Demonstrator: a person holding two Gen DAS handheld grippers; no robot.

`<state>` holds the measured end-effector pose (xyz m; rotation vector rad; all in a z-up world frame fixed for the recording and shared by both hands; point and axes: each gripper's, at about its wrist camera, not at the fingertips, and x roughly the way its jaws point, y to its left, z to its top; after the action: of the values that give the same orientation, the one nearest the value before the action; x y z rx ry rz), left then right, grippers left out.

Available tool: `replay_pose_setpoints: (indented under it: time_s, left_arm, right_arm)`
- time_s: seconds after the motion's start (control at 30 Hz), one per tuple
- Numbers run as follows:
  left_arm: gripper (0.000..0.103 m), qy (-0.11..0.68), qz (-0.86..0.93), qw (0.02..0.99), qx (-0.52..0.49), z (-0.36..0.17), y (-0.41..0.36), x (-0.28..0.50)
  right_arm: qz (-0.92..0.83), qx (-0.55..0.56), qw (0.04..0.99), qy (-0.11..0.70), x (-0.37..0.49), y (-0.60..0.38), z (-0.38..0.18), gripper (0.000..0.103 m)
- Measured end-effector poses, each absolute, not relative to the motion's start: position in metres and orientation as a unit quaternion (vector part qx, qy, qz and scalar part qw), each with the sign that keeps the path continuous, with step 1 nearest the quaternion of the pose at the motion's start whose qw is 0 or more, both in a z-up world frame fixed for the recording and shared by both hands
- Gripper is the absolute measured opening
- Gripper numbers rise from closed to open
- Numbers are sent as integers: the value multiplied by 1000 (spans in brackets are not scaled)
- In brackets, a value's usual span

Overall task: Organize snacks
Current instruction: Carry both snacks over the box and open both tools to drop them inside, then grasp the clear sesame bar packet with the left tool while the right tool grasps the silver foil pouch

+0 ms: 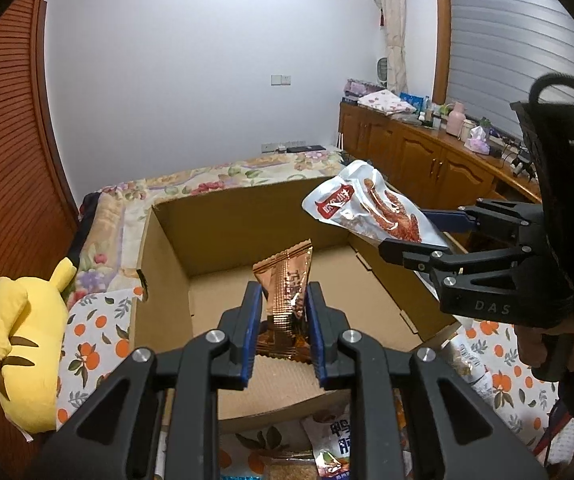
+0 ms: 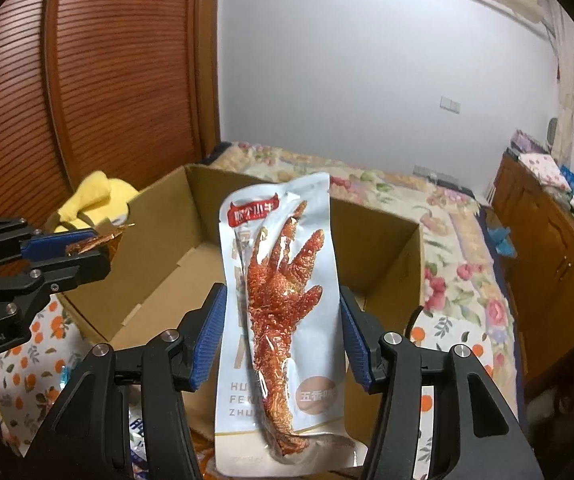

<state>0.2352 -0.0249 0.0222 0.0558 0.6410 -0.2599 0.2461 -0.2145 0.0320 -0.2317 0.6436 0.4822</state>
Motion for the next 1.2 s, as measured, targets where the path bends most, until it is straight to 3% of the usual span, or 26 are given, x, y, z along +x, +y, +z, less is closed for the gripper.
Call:
replay_pose_setpoints:
  time_s: [0.13,0.53,0.6,0.67,0.87,1.03,1.1,1.2]
  left_arm:
    - [24,320,-127,939,23,16,-27,240]
    - [42,313,-145,939,6,18,-22,229]
    - [49,303,-148,941,4,20,-22,223]
    - [49,299,-151,942,2,22,-22,218]
    - [51,291,-163,943,8,27,-22,202]
    - [62,284,-179,942,6,31,-23,182]
    - [72,283,-183,941,6,29,-23,175]
    - [72,284,-190,940,1,25,-24,162]
  right_arm:
    - [235,-107,911,323,252,-215,28,56]
    - [230,-101,910,330,257,-217,19,64]
    - [227,-103,911,328,258,-217,19,67]
    - [228,-100,914,321,259,-218,22,74]
    - [239,-92,917,304,244,-225,35,75]
    - [263,-86,919,281,208,-242,45,75]
    - [273,-86,918,275,193,-249,45,75]
    - [280,-86,917,270,171,-261,41,75]
